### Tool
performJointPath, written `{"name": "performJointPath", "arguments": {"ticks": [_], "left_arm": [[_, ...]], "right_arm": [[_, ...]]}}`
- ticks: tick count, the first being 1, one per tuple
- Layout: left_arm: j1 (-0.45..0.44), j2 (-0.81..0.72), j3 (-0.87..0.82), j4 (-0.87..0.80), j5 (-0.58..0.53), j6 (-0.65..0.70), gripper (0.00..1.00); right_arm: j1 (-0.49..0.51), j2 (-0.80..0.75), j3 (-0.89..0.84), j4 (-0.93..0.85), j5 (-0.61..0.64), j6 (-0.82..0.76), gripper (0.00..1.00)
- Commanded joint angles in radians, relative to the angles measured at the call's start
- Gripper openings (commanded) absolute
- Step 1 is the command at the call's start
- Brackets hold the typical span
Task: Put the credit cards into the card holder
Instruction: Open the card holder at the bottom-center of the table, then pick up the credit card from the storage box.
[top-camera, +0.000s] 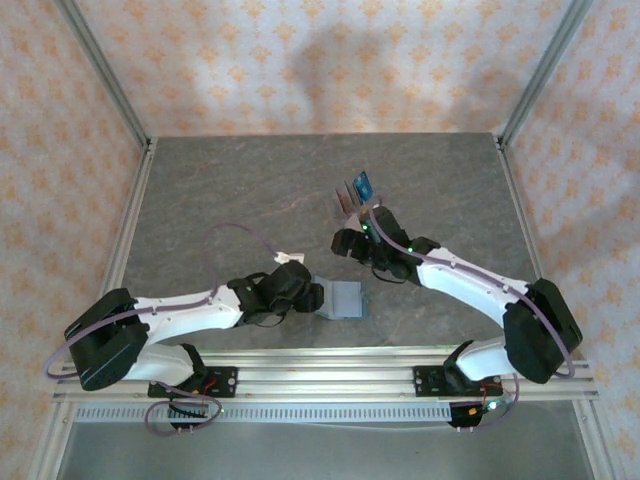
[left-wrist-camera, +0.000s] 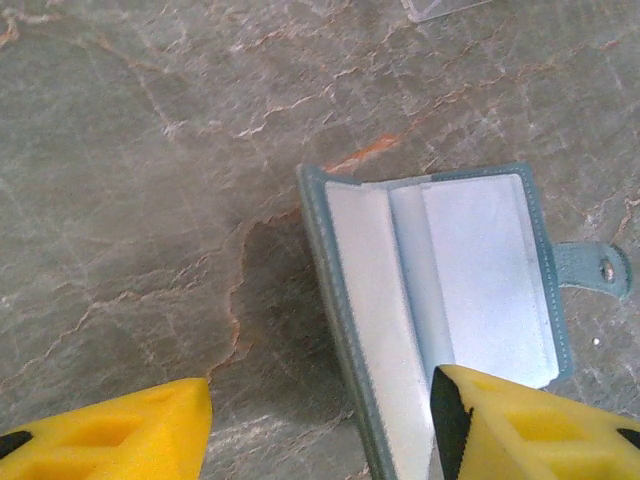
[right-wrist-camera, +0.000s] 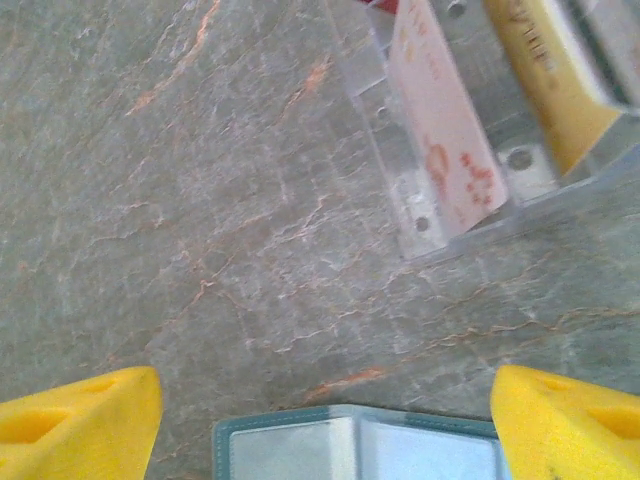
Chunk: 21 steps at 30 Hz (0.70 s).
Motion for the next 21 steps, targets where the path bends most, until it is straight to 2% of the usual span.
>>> {"name": "performJointPath", "arguments": {"ticks": [1,4,10,12,15,21], "left_arm": [[-0.007,0.032,0.059,-0.044,-0.038,0.042,0.61],[-0.006,0.064,0.087,-0.066,-0.050,0.056,0.59],[0.003,0.119,0.117,-0.095,-0.057,0.087,0.56],[0.005,0.133,0.114,-0.095,-0.057,0.090,0.55],[0.005,0.149,0.104,-0.088,-0.052,0.090,0.54],[0.005,0.154,0.080,-0.076,-0.055,0.083,0.53]], "right_arm": [[-0.040,-0.046,0.047,-0.078,0.036,-0.056,0.84],[-0.074,-0.071,0.072,-0.121,0.061,-0.100,0.82],[-0.132,-0.061,0.148,-0.214,0.148,-0.189,0.58],[-0.141,-0.035,0.183,-0.237,0.175,-0.218,0.52],[-0.144,0.021,0.242,-0.280,0.206,-0.261,0.49],[-0.144,0.163,0.368,-0.330,0.200,-0.327,0.38]]}}
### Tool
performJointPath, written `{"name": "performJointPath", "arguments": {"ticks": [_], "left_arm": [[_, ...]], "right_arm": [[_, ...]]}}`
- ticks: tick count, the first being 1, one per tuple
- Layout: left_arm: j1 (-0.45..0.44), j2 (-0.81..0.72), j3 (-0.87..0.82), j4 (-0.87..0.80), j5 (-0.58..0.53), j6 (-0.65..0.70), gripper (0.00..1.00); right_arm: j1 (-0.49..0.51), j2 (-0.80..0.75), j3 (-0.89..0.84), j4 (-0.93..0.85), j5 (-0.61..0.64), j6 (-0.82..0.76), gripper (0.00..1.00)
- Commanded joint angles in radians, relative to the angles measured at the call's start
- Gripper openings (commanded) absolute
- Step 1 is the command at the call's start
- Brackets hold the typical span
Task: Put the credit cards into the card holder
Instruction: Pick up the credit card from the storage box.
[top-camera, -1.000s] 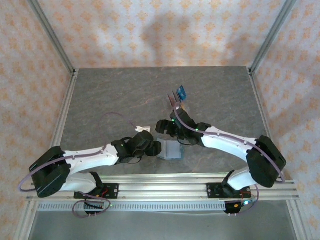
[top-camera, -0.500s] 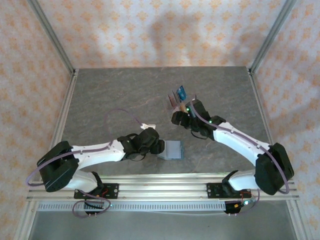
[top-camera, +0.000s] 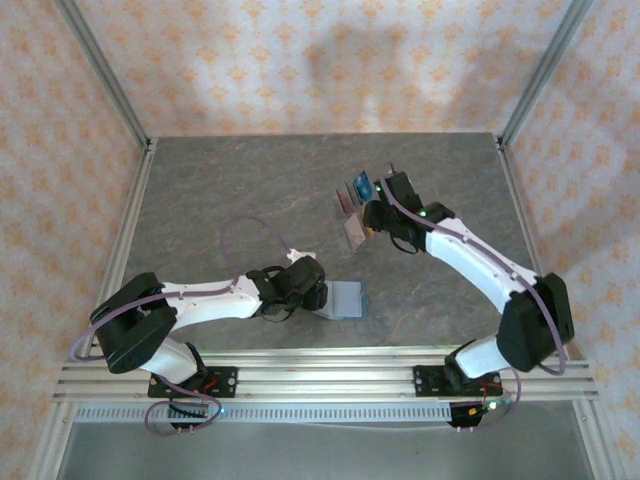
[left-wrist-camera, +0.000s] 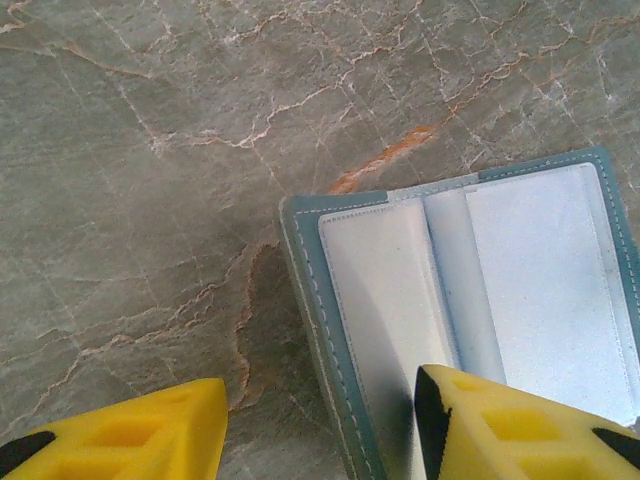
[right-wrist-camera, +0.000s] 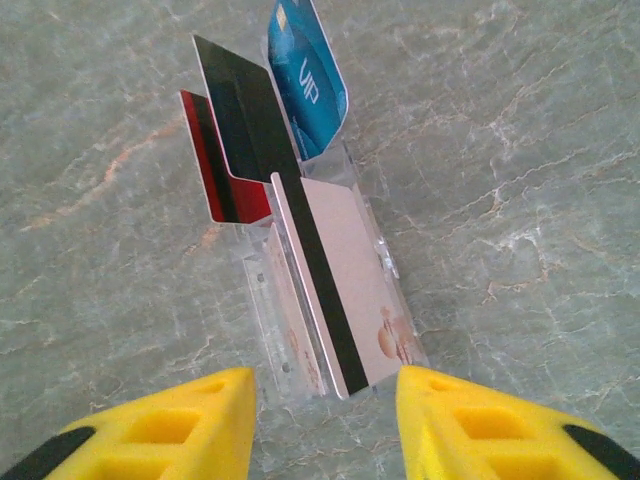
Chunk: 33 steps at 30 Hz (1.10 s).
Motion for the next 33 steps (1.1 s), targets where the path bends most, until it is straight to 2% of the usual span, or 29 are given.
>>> {"name": "performJointPath", "arguments": {"ticks": [1,12,33], "left_arm": [[0.004,0.002,-0.022,-0.012,-0.029,0.012,0.53],[0.004,0.017,-0.074,0.016,-0.032,-0.005,0.52],[0.005,0.037,-0.106,0.066,-0.018,-0.025,0.50]], "right_arm": [[-0.004,0.085,0.092,-0.085,0.040,-0.072,0.37],[-0.004,0.207,0.204,-0.145,0.063,-0.130,0.28],[-0.004,0.332,0.313,-0.218,0.081,-0.185,0.19]]}}
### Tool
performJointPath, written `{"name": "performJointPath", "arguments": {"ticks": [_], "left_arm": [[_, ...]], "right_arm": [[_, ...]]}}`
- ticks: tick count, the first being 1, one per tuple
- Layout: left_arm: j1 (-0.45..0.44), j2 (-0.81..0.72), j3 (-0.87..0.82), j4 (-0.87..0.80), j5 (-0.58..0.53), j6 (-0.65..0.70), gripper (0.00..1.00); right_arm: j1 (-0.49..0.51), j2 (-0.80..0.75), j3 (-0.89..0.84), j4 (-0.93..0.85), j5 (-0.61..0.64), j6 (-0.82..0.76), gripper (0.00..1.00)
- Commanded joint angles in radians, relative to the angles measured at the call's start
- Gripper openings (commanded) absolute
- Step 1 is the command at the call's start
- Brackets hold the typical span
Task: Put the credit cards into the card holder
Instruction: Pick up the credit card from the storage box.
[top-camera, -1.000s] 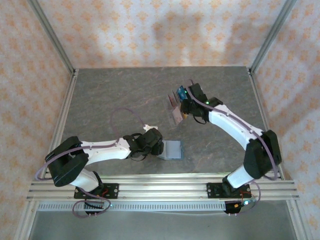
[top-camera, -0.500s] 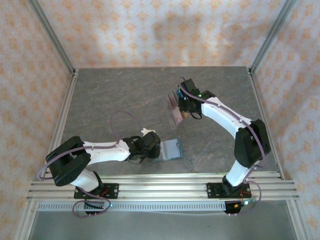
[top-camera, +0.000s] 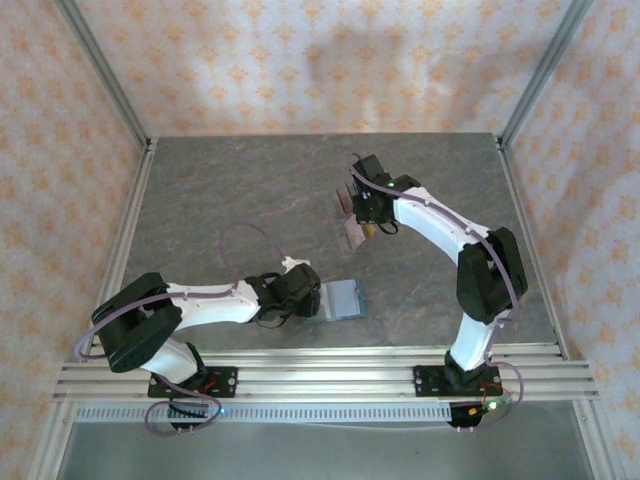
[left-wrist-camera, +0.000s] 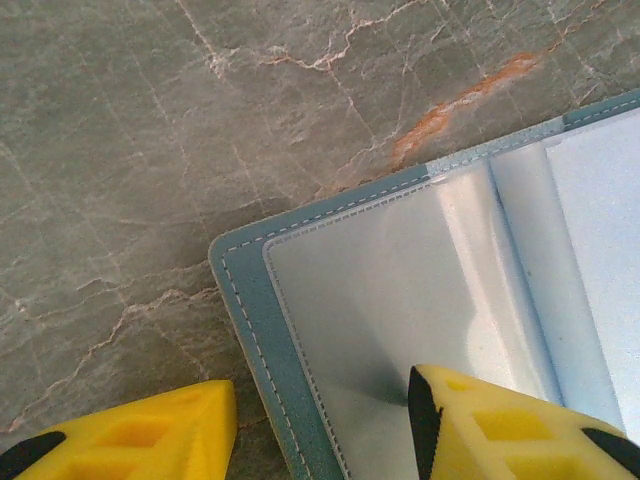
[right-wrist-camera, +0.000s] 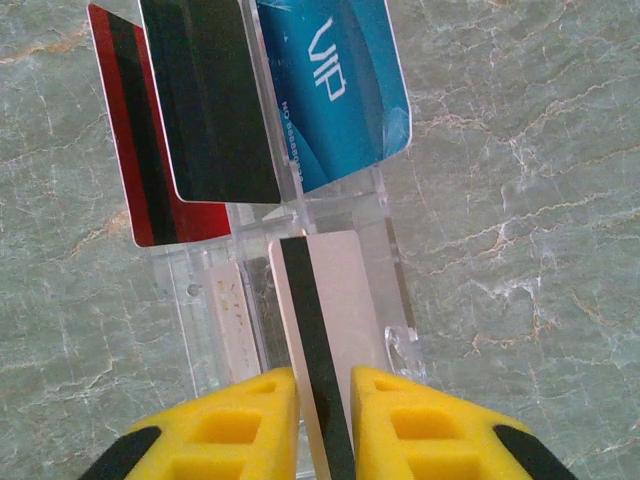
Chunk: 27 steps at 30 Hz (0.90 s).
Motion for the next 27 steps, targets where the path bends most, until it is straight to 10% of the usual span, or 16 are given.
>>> {"name": "performJointPath", "arguments": {"ticks": [1,27], "left_arm": [[0.004,0.027,-0.030,0.032,-0.013,-0.022,0.50],[0.004,0.051,-0.018,0.045,0.012,-0.023,0.49]], "right_arm": [[-0.004,0.015,0.033,-0.041,0.039,-0.019,0.19],[0.006,-0.023,0.129,-0.130,0.229,-0.067,0.00]]}}
